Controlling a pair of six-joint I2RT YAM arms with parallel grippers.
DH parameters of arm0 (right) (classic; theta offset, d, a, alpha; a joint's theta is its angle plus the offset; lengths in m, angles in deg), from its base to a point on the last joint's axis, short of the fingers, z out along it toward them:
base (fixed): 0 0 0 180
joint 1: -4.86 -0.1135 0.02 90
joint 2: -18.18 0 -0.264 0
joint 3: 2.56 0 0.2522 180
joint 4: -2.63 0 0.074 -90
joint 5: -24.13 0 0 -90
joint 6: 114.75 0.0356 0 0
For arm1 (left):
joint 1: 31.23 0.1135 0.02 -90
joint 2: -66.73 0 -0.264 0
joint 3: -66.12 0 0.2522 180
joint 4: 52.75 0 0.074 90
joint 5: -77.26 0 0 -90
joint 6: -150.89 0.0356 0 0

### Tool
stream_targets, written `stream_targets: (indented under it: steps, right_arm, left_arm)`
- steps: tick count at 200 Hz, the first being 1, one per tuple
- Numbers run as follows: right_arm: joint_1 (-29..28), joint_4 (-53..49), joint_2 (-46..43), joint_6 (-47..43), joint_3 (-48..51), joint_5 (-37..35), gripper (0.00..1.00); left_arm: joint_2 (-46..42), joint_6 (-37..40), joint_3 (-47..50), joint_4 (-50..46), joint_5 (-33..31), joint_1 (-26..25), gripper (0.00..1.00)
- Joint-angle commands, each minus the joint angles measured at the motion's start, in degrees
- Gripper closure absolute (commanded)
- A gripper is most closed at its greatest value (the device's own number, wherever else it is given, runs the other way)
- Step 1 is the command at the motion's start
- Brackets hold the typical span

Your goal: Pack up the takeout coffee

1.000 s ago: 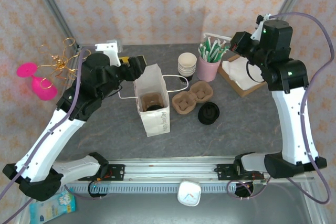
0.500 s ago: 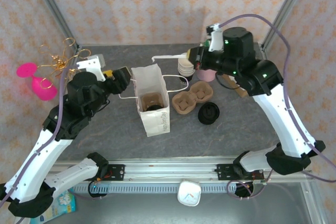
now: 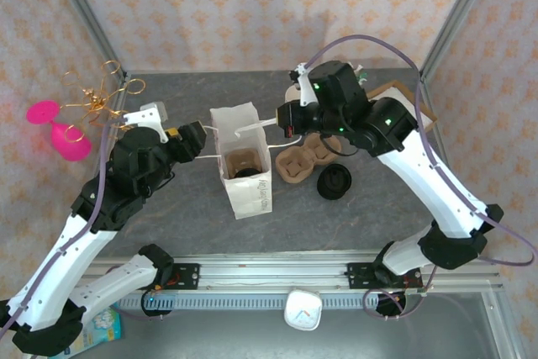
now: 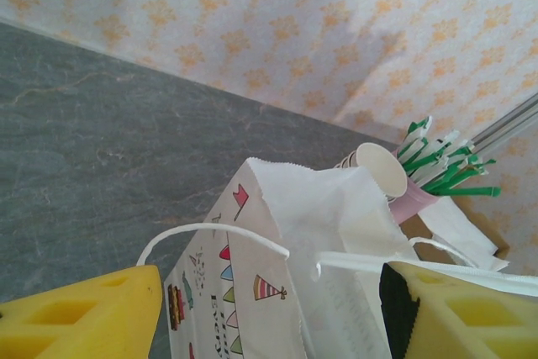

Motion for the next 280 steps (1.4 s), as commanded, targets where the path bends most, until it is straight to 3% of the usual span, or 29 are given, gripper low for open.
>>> stream_targets:
  steps: [1,33,46,70,114,151,195,247,280]
  right_arm:
    - [-1.04,-2.14,4.27,-1.89,-3.53,-2.91,0.99]
    - [-1.68,-4.4,11.78,-2.78,-10.16,-5.65,0.92]
    - [-1.68,-4.76,13.99,-3.09,-12.32,-6.01,0.78]
    - [-1.75,-4.8,16.73,-3.41,-15.87,-3.89,0.64]
    - [-1.39,-0.91,14.72,-2.23,-15.42,-5.18,0.43]
    - [2.62,2.52,10.73,1.77,-11.52,-6.37,0.33]
    - [14.64,8.8,0.88,9.1,1.27,-5.08,0.28]
    - [35.81,18.37,-12.52,17.15,26.29,0.82,0.17]
    - [48.13,25.77,-16.25,21.58,41.13,6.49,0.12]
  left_arm:
    - [-0.11,-0.82,0.38,1.31,0.51,-0.28,0.29]
    - [1.11,-0.58,0.12,2.28,1.8,-0.28,0.29]
    - [1.22,-0.62,0.25,2.54,2.08,-0.33,0.29]
    - [1.4,-0.38,0.31,3.02,2.52,-0.28,0.29]
    - [1.82,-0.02,-0.6,3.27,3.78,-0.29,0.28]
    - [3.44,-0.26,-2.96,3.39,6.25,-0.34,0.27]
    - [7.45,0.82,-7.14,3.76,12.5,-0.37,0.26]
    - [11.62,3.38,-10.01,7.3,16.47,-1.72,0.26]
    - [15.11,5.2,-11.48,9.77,17.72,-3.57,0.26]
